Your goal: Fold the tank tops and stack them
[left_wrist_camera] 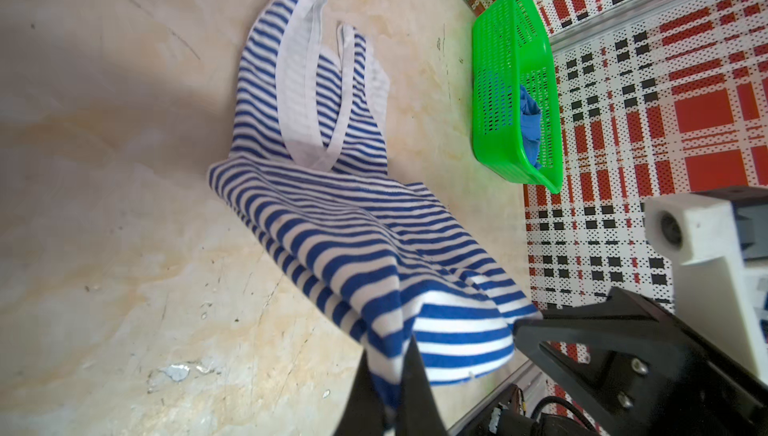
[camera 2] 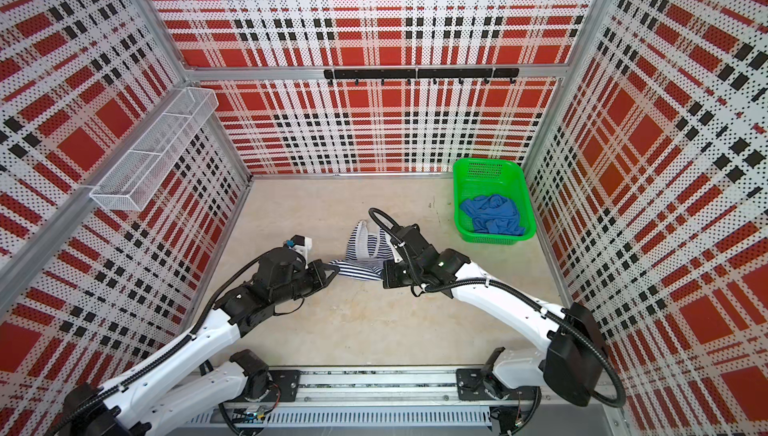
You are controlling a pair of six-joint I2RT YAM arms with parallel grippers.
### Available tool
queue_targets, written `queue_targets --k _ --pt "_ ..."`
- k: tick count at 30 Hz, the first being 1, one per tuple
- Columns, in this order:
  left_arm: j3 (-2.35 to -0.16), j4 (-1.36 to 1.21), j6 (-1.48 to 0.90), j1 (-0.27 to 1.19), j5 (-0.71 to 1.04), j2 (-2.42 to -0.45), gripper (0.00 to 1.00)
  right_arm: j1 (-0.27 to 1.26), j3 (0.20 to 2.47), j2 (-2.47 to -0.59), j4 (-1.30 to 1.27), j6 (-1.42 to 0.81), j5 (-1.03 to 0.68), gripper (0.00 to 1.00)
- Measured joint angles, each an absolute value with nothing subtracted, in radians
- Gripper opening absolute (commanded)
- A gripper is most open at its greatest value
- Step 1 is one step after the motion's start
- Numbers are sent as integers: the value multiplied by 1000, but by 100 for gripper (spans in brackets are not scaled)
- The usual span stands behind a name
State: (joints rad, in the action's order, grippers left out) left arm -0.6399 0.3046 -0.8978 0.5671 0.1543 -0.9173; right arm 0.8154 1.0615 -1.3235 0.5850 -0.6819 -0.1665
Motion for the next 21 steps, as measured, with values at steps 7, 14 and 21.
queue_targets --k 7,14,21 --pt "-696 290 -797 498 191 -1057 0 746 1127 -1357 611 -641 -215 0" --pt "-740 200 -713 426 279 -1237 0 626 1164 -1481 598 -629 -318 0" --pt "-815 93 -651 365 342 -1421 0 538 1252 -1622 588 -616 -395 0"
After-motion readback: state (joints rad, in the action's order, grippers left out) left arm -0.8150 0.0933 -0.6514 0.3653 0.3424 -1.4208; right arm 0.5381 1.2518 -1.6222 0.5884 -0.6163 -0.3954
